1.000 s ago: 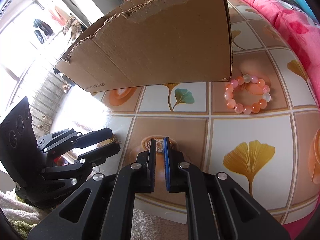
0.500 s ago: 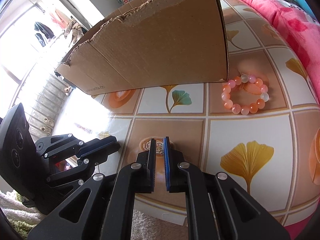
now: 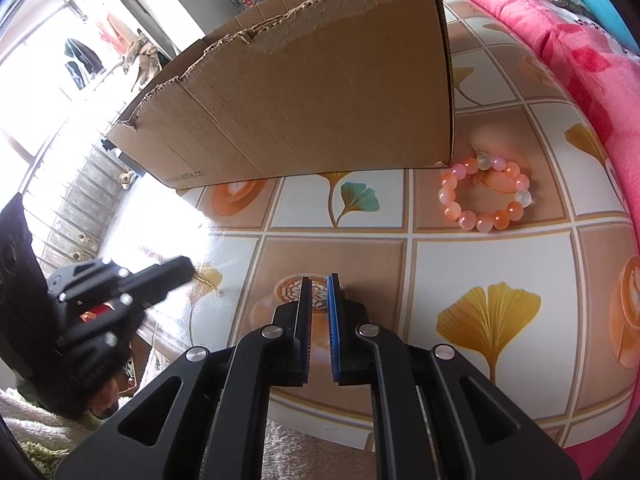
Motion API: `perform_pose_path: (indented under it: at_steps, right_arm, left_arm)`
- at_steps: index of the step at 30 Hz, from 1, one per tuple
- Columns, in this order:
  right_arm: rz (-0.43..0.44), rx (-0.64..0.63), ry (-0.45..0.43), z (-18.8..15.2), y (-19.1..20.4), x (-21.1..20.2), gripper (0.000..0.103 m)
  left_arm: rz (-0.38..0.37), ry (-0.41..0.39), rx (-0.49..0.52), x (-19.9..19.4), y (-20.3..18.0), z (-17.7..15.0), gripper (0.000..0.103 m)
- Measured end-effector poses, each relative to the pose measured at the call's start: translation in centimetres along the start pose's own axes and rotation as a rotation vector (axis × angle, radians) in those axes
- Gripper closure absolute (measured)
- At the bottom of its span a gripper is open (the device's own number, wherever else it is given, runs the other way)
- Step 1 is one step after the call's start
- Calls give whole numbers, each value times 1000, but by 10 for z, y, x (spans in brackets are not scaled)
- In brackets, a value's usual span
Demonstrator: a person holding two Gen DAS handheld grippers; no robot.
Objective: Organize jewelry
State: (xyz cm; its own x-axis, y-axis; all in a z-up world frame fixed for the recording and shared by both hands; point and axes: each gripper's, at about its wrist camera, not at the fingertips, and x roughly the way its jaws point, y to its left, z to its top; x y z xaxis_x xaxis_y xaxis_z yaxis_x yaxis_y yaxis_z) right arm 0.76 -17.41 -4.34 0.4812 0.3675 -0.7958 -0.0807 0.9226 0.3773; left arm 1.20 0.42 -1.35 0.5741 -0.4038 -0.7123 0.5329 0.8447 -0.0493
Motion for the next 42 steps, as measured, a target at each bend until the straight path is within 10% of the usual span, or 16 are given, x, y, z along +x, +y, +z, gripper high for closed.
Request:
perform_pose_path:
  at_steps: [19, 42]
  right_arm:
    - [-190, -58, -119, 35, -26, -36, 80]
    - [-335, -139, -23, 47, -22, 6, 93]
  left_arm:
    - [11, 72, -104, 15, 20, 8, 103]
    - [38, 185, -141, 38, 16, 17, 103]
